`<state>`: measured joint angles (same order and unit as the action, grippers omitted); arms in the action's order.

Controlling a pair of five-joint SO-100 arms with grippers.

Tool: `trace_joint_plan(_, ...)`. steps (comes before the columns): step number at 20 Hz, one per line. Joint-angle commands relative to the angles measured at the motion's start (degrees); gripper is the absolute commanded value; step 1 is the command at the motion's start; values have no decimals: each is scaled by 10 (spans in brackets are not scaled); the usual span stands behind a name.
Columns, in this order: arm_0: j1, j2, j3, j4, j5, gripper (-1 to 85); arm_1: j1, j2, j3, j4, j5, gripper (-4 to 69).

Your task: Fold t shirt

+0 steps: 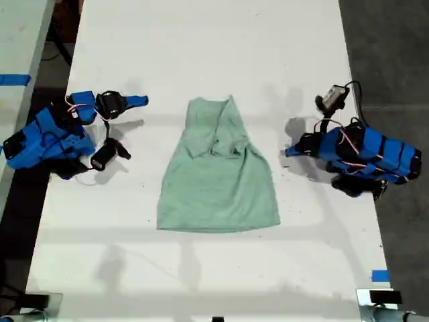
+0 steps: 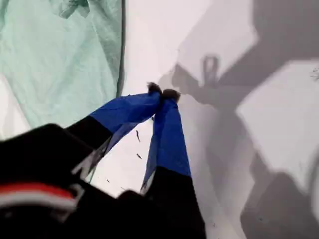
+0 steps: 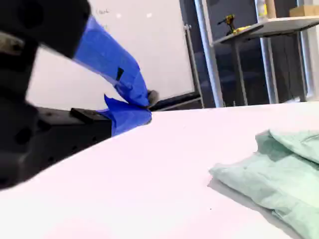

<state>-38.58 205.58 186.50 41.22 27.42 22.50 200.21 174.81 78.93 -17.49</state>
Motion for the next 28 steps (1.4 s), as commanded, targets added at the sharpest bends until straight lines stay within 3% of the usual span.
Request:
trace_joint_plan(1, -25, 5, 24, 24, -35, -2, -78, -1, -146, 80, -21, 93)
trace_joint_plan(10, -25, 5, 24, 24, -35, -2, -80, -34, -178, 73, -15, 90)
trace_joint_plan(13, -25, 5, 24, 24, -35, -2, -133, -192, -259, 47, 62, 98)
trace_joint_plan(19, -23, 5, 24, 25, -35, -2, -285, -529, -417, 5, 192, 183)
trace_joint_plan(22, -23, 5, 24, 25, -35, -2, -330, -637, -425, -47, 226, 203)
trace_joint_plan(28, -20, 5, 24, 25, -35, -2, -336, -721, -349, -230, 230, 188)
